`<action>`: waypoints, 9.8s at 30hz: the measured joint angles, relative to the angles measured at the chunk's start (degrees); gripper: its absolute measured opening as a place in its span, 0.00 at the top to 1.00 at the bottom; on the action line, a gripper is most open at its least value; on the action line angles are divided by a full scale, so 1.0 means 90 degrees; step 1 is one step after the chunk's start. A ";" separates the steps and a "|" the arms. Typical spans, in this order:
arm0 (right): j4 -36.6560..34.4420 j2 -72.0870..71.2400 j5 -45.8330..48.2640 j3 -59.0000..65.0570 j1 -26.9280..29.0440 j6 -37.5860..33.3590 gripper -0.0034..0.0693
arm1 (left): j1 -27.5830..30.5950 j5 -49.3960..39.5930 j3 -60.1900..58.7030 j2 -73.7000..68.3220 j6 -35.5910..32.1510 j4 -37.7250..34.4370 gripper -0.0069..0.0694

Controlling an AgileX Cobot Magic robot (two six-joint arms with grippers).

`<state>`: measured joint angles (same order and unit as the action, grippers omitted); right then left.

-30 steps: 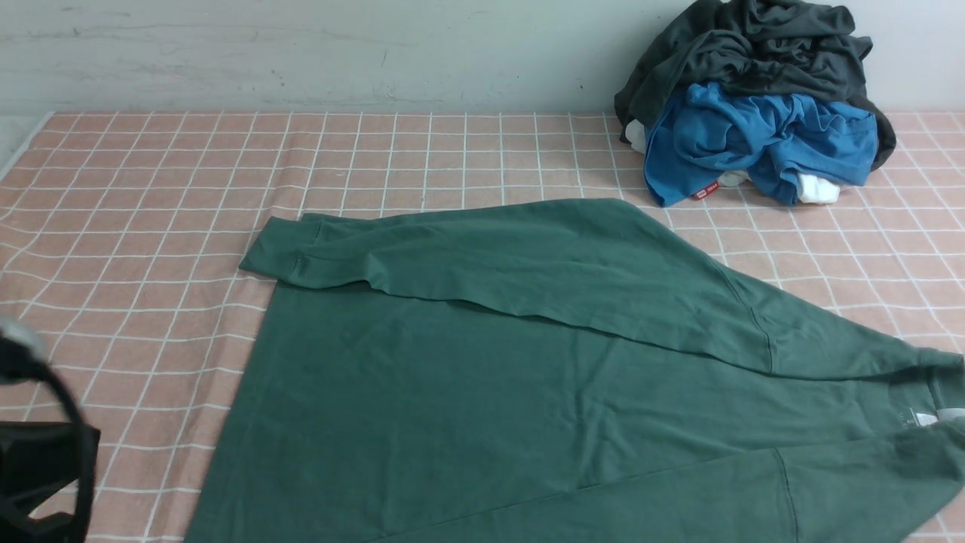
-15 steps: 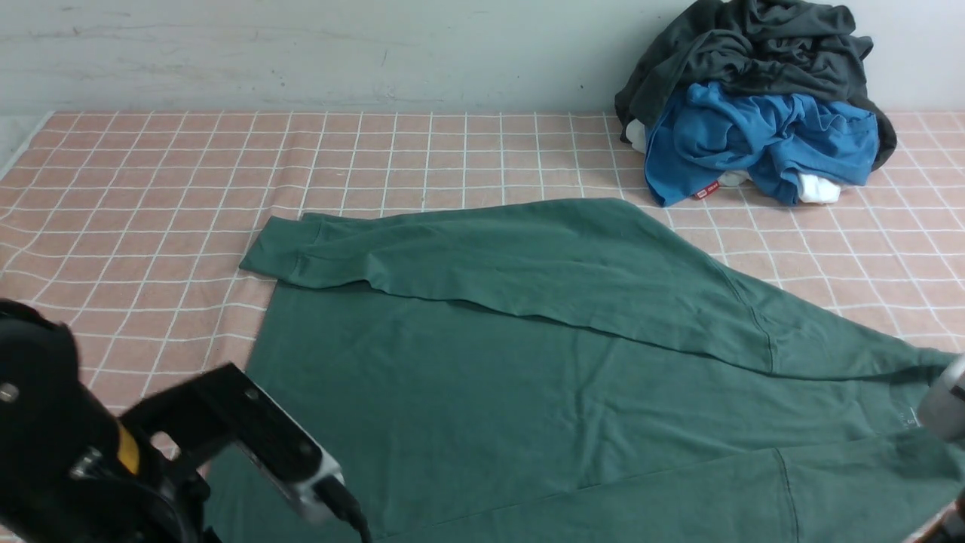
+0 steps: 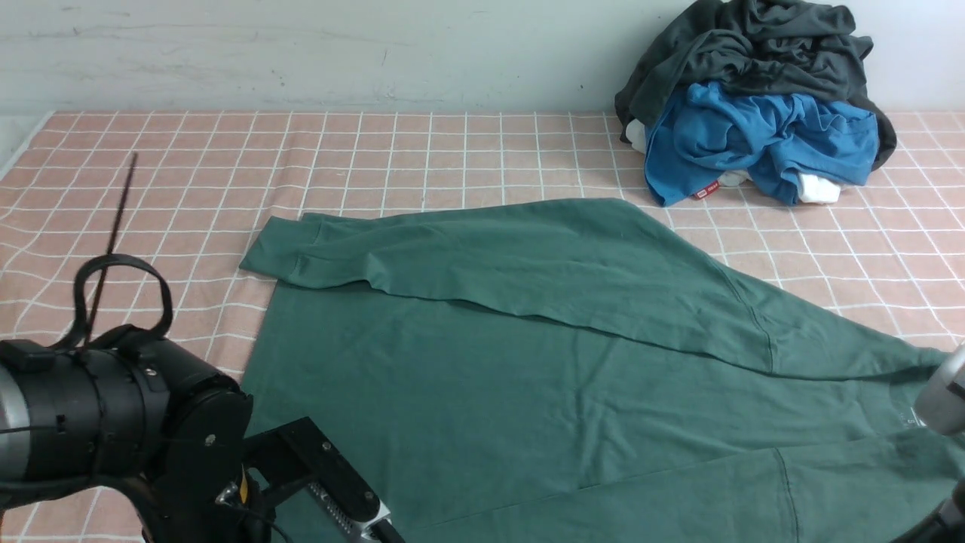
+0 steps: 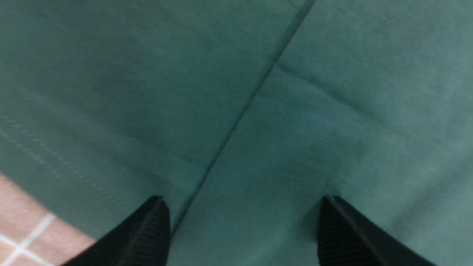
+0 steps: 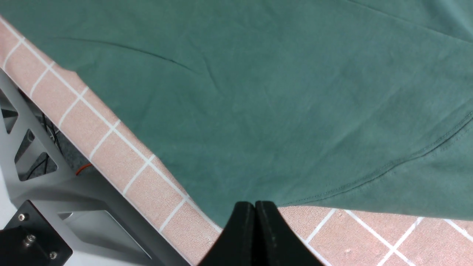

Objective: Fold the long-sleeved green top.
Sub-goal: Use the left arm to clamp the cuff closest to it, then use the left arm to drag and place the cuff at the centered position on the left edge of the fabric, then use the left arm to clamp the cuff farthest from it, then use the left arm to drag and drop the cuff onto the cuff closest to the left arm

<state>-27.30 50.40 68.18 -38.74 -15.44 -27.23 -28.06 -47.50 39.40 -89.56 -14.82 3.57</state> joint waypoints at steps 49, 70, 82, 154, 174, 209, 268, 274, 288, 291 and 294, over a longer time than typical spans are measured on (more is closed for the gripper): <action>0.1741 0.0225 -0.1771 0.0000 0.0000 0.1859 0.97 | 0.0091 -0.1913 0.5505 -0.2296 -0.0006 0.0707 0.66; 0.3356 0.3704 -0.3616 -0.0058 0.0000 0.3991 0.57 | 0.1320 -0.2442 0.6412 -0.2458 0.0501 0.0091 0.45; 0.3706 0.5095 -0.4129 -0.0764 0.0000 0.4644 0.39 | 0.1529 -0.2497 0.6412 -0.2458 0.0478 -0.0019 0.45; 0.4607 0.2732 -0.0165 -0.0805 0.0000 0.4455 0.93 | 0.1577 -0.1187 0.5733 -0.3462 -0.0641 -0.2119 0.90; 0.4607 0.2732 -0.0667 -0.0805 0.0000 0.4461 0.93 | 0.1564 -0.1375 0.6036 -0.3109 0.0335 0.0392 0.91; 0.5831 0.3170 -0.1914 -0.2139 0.0000 0.6204 0.49 | 0.3152 -0.0693 0.6931 -0.3762 0.1562 -0.0329 0.30; 0.3906 0.7341 -0.2208 -0.4645 0.0897 0.4091 0.49 | 0.2814 -0.1983 0.6991 -0.1688 0.0172 -0.2565 0.88; 0.3714 0.7663 -0.1984 -0.4971 0.0903 0.3824 0.50 | 0.2814 -0.2073 0.6991 -0.1683 0.0084 -0.2565 0.88; 0.3168 0.7691 -0.1979 -0.5003 0.0907 0.3169 0.93 | 0.2814 -0.2073 0.6991 -0.1683 -0.0020 -0.2797 0.88; 0.3226 0.7691 -0.1946 -0.5032 0.0907 0.3164 0.95 | 0.2814 -0.2073 0.6991 -0.1683 -0.0020 -0.2806 0.88; 0.3308 0.7707 -0.1840 -0.5108 0.0901 0.3164 0.95 | 0.2814 -0.2073 0.6991 -0.1683 -0.0020 -0.2820 0.88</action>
<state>2.47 119.76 51.62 -84.71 -7.33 1.25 -2.74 -66.16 102.31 -104.70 -15.00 -21.81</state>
